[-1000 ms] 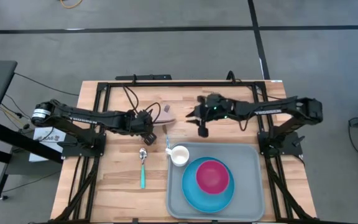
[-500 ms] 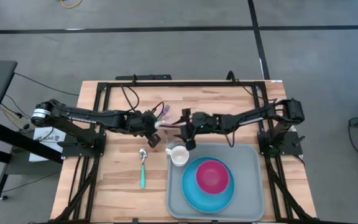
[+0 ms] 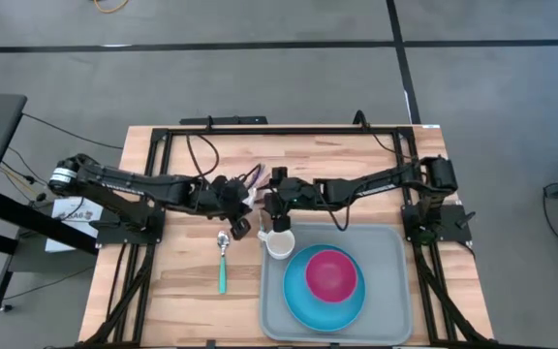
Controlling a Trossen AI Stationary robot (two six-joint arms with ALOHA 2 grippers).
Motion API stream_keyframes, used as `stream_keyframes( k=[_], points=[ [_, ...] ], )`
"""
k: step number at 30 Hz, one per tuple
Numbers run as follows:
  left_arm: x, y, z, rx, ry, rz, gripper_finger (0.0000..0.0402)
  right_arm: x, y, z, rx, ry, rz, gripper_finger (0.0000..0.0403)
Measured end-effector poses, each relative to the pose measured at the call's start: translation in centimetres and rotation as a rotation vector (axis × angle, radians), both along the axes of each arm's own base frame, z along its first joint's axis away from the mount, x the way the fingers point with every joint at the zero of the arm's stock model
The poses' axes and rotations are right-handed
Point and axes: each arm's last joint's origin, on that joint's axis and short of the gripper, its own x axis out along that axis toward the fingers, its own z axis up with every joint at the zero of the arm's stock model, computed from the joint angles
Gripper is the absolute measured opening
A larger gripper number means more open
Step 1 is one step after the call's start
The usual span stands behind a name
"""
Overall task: Set up tray
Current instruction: Put the brown napkin on the gray tray
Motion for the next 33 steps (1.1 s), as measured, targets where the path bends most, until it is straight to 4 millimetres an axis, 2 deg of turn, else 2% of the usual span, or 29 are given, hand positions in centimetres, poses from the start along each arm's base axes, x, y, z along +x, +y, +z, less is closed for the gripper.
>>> stream_keyframes(
  k=[5,10,21,27,33],
  points=[
    [-0.8,-0.1,-0.6,-0.017,0.090,0.034,0.0002,-0.2,1.3,0.1,-0.060,0.018,-0.028,0.0239],
    [-0.9,-0.2,-0.7,-0.030,0.109,0.034,0.0002,-0.1,2.4,0.7,-0.072,-0.016,0.049,0.0240],
    [-0.2,-0.5,-0.2,-0.066,0.037,-0.061,0.0002,0.8,2.8,2.1,0.032,-0.084,0.131,0.0240],
    [-0.1,-0.7,-0.1,-0.075,0.018,-0.091,0.0002,0.6,2.4,1.7,0.037,-0.038,0.108,0.0240],
    [0.0,-1.4,1.6,-0.068,-0.009,-0.131,0.0002,0.2,2.4,1.1,0.090,0.026,0.068,0.0219]
  ],
)
